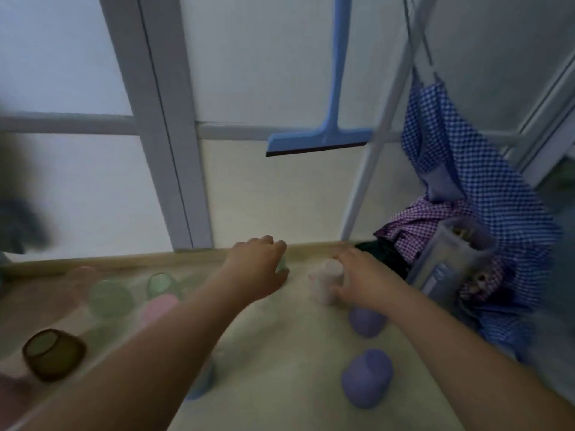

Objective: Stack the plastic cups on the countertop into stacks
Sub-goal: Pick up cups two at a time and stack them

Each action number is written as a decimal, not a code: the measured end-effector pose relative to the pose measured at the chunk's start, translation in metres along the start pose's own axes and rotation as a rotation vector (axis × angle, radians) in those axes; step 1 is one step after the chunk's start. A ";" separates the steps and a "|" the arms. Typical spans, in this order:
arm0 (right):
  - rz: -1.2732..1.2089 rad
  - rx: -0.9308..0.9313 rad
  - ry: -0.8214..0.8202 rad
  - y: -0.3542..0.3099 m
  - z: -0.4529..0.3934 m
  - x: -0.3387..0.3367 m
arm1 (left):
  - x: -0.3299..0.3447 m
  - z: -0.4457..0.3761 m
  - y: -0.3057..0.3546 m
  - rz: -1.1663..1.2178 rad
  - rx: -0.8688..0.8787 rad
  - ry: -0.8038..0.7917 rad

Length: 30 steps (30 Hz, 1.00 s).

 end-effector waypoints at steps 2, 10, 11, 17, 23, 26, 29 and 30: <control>-0.001 0.061 -0.020 0.030 0.003 0.009 | 0.033 -0.009 0.014 0.013 -0.020 -0.067; 0.014 0.078 -0.091 0.080 -0.039 0.035 | 0.095 -0.047 0.020 -0.053 -0.106 -0.172; 0.010 0.062 -0.095 0.080 -0.050 0.039 | 0.095 -0.054 0.017 -0.055 -0.116 -0.167; 0.024 0.000 -0.206 0.075 -0.107 0.074 | 0.103 -0.087 -0.006 -0.013 -0.188 -0.145; -0.027 -0.001 -0.318 0.083 -0.120 0.112 | 0.124 -0.093 -0.016 0.091 -0.235 -0.133; -0.020 -0.023 -0.343 0.084 -0.122 0.110 | 0.124 -0.099 -0.025 0.129 -0.264 -0.094; -0.045 -0.055 -0.278 0.083 -0.124 0.091 | 0.130 -0.106 -0.038 0.134 -0.318 -0.115; -0.058 -0.065 -0.251 0.082 -0.123 0.084 | 0.135 -0.108 -0.040 0.131 -0.333 -0.150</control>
Point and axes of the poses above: each hand's wrist, its own z-axis away from the middle knuckle, its own x-axis out of the palm, y = z × x, the point moved 10 cm from there along -z, towards the middle knuckle, and after that the axes turned 5 degrees about -x, right-handed, at the moved point
